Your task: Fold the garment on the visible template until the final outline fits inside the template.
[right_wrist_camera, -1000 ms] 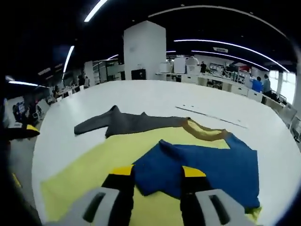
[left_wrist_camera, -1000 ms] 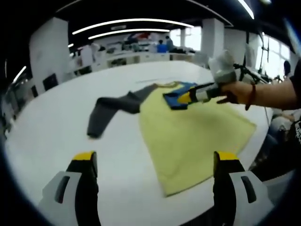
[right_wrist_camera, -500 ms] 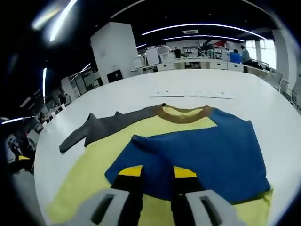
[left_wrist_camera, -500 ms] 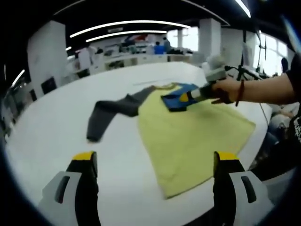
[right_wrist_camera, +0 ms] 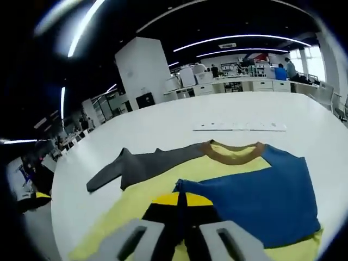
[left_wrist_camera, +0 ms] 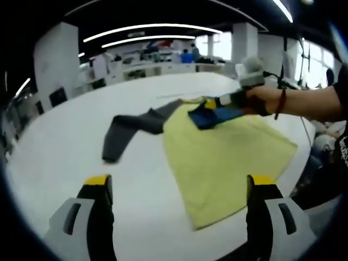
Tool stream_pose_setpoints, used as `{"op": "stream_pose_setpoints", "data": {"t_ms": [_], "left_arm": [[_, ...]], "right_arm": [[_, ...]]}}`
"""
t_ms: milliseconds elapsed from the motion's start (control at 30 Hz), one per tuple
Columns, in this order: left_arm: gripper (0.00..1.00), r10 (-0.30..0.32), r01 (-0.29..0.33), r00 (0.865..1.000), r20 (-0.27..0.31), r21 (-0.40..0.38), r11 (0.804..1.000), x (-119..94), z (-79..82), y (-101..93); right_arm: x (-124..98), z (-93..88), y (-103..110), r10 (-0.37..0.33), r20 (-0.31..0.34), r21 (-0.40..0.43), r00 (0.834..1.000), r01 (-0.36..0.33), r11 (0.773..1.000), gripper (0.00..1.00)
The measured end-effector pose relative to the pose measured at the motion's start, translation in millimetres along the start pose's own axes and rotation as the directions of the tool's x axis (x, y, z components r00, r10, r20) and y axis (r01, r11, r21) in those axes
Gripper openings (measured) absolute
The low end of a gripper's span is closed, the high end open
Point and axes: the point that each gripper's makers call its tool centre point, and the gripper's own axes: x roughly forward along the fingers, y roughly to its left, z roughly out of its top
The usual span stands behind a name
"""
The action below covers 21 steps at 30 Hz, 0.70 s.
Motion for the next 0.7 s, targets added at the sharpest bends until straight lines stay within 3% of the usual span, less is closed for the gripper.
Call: {"op": "stream_pose_setpoints", "data": {"t_ms": [367, 700], "left_arm": [[0.98, 0.006, -0.006, 1.0, -0.006, -0.012, 1.0, -0.9, -3.4, 4.3], [0.96, 0.011, -0.012, 1.0, -0.013, -0.025, 1.0, -1.1, -7.9, 9.0]], "right_arm": [[10.6, 26.1, 39.7, 0.085, 0.043, 0.028, 0.995, -0.086, 0.996, 0.0], [9.5, 42.0, 55.1, 0.15, 0.094, 0.053, 0.984, -0.156, 0.986, 0.0]]}}
